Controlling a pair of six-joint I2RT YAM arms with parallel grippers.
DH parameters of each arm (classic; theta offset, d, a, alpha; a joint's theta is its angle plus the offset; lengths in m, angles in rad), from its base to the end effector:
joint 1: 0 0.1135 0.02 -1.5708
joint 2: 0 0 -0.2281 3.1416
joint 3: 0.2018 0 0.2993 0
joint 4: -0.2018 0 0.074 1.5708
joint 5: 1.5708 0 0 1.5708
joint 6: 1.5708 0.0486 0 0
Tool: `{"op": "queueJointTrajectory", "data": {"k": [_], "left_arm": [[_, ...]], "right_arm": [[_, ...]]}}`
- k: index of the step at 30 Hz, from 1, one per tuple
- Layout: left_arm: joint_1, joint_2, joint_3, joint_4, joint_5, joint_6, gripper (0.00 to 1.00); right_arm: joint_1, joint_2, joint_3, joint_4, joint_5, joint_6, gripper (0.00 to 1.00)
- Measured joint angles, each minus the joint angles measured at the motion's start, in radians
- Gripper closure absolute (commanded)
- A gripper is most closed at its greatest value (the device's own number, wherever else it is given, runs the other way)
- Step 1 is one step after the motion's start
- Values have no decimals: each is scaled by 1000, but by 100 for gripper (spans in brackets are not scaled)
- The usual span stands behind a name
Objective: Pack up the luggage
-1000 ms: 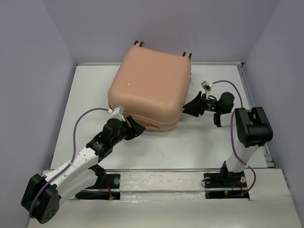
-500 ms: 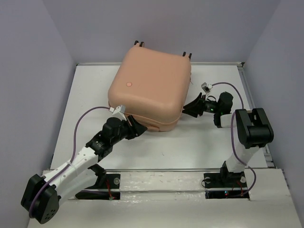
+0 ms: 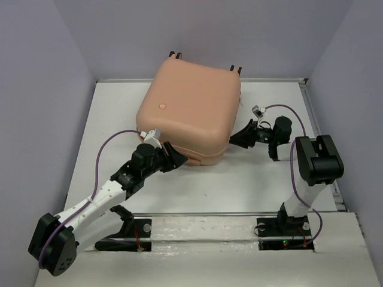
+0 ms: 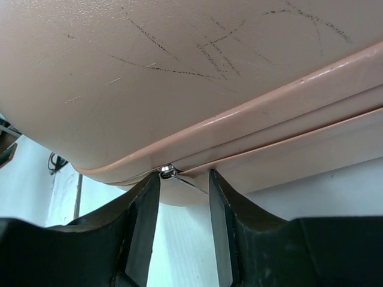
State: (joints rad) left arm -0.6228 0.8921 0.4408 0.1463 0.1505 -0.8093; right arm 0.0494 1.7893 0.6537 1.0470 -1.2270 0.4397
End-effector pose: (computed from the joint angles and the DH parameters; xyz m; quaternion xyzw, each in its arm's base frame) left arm 0.2258 -0.1711 0.1805 -0.0306 0.8047 -0.4329 0.4052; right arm 0.3348 0.0624 0.0876 -0.2643 0.6671 0.5457 0.4327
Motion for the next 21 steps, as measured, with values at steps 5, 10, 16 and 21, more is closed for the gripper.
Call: {"op": "queueJointTrajectory", "data": {"k": [5,10,16,21], "left_arm": [[0,31,20,16,3,1,41],[0,55,37,38,7,5,41],[0,82,45,55,12,5,42],[-2,130,61,88,17,9,42]], "right_arm": [[3,0,0,-11,-8,-3,63],[7,0,0,-16,-22,-4,75],[18,0,0,-18,-31,3,93],[26,-45,-40,-45,18,0,93]]}}
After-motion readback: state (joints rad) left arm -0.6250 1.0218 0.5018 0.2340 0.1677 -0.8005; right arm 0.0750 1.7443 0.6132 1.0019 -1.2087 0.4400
